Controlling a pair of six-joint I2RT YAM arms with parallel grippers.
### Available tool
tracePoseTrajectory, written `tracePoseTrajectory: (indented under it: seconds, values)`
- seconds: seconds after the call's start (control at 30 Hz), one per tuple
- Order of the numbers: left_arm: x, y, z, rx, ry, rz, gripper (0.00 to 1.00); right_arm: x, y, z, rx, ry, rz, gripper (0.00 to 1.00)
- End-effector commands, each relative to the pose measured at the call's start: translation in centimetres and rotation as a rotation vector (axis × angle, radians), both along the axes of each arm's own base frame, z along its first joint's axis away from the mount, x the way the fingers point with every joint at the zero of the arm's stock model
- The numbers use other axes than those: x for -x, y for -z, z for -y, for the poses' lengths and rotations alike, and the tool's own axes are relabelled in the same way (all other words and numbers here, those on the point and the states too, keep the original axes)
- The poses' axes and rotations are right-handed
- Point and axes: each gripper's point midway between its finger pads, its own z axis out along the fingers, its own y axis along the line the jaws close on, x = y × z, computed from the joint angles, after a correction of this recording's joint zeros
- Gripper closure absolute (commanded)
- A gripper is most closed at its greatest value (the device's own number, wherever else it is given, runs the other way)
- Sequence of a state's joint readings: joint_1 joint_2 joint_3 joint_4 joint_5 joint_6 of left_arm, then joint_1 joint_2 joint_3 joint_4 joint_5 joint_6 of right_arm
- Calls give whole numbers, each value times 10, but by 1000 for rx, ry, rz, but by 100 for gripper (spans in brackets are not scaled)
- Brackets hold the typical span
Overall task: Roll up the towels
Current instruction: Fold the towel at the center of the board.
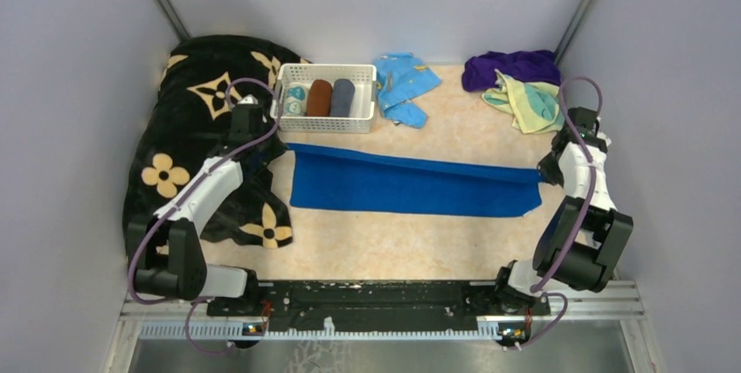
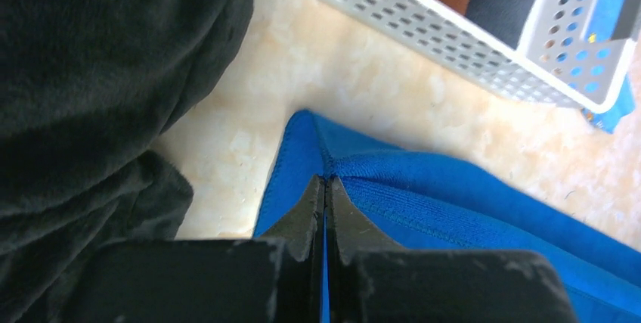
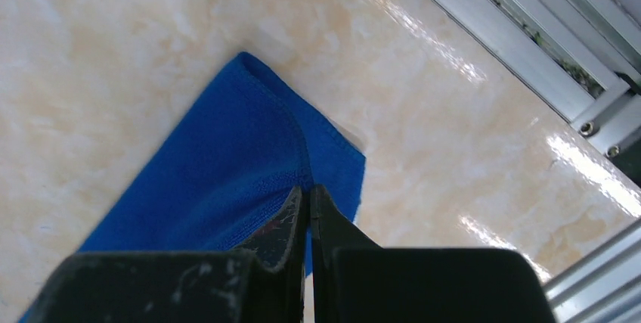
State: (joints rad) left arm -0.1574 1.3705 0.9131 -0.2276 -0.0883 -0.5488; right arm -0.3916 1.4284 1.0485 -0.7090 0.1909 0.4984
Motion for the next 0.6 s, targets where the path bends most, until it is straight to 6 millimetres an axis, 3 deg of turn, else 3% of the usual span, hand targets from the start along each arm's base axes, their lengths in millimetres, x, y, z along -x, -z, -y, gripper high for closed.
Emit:
tracePoseTrajectory:
  seconds: [0.0, 0.27, 0.57]
  values:
    - [26, 17, -15, -40, -34, -85, 100, 31, -2, 11, 53, 80, -50, 100]
    - [57, 39, -17, -23, -49, -146, 100, 63, 19, 19, 42, 229, -91, 100]
    - [82, 80, -19, -10, -74, -238, 100, 74, 54, 9, -18, 304, -106, 100]
